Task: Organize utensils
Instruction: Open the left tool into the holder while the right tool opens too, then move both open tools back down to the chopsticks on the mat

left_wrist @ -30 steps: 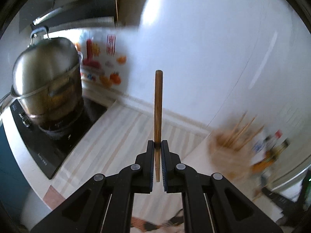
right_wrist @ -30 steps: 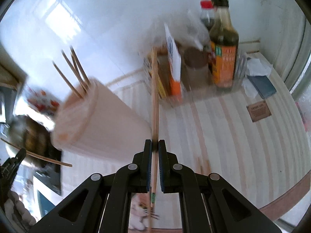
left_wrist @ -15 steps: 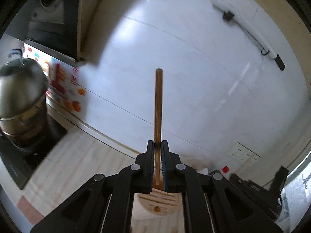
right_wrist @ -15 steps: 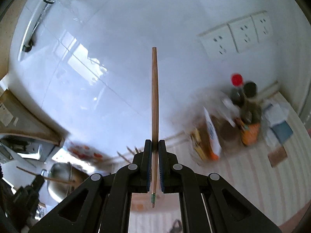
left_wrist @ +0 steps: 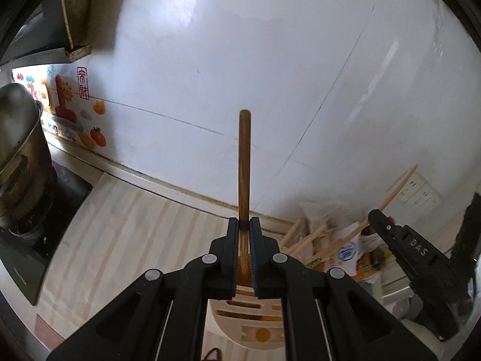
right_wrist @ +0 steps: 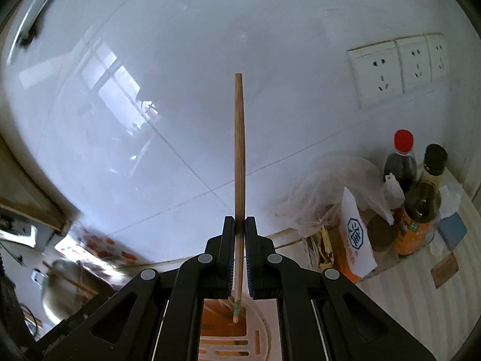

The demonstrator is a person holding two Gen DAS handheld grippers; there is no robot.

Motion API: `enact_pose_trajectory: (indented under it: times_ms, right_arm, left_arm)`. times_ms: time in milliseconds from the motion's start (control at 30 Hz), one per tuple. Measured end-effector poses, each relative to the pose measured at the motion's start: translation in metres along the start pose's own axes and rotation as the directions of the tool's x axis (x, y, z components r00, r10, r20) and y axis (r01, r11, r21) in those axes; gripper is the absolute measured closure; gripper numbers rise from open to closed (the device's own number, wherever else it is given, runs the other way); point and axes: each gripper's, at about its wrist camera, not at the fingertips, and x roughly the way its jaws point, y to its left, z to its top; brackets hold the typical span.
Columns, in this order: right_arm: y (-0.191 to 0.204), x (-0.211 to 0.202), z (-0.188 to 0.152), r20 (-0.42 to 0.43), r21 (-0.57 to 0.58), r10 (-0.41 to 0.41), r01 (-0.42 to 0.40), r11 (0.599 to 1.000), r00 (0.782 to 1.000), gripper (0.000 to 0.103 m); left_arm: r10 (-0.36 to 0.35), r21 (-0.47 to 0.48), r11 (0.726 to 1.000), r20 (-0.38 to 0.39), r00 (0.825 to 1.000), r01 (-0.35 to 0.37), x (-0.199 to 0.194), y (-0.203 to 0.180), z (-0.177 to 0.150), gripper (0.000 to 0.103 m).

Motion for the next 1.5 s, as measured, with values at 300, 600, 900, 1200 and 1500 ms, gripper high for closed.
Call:
enact_pose_trajectory:
  times_ms: [300,600,900,1200,1500]
  right_arm:
    - [-0.002,-0.001,-0.019,-0.139,-0.028,0.059,-0.064,0.998,0.988,0.044]
    - [-0.060,-0.075,-0.027,-0.094,0.062,0.029,-0.023,0.998,0.995,0.042]
    - [-0.128,-0.081,-0.084,-0.197,0.056,-0.115,0.128,0.990,0.974,0.031]
    - [-0.177,-0.045,-0.165,-0.436,0.012,-0.185,0.211,0.977,0.881,0.086]
    - [-0.196,-0.028,-0.210,-0.538,-0.034,-0.233,0.255,0.966,0.810,0.094]
  left_arm:
    - [0.050,0.006,0.999,0.006,0.999,-0.050,-0.033,0.005,0.012,0.024]
    - [0.200,0.026,0.979,0.126,0.972,-0.204,-0.082,0.030,0.001,0.000]
    - [0.301,0.178,0.940,-0.026,0.953,-0.292,-0.030,0.041,-0.084,0.000]
    - [0.209,0.228,0.967,-0.445,0.871,-0.116,0.074,0.025,-0.192,0.001]
    - [0.162,0.288,0.957,-0.598,0.785,0.021,0.124,-0.016,-0.257,0.027]
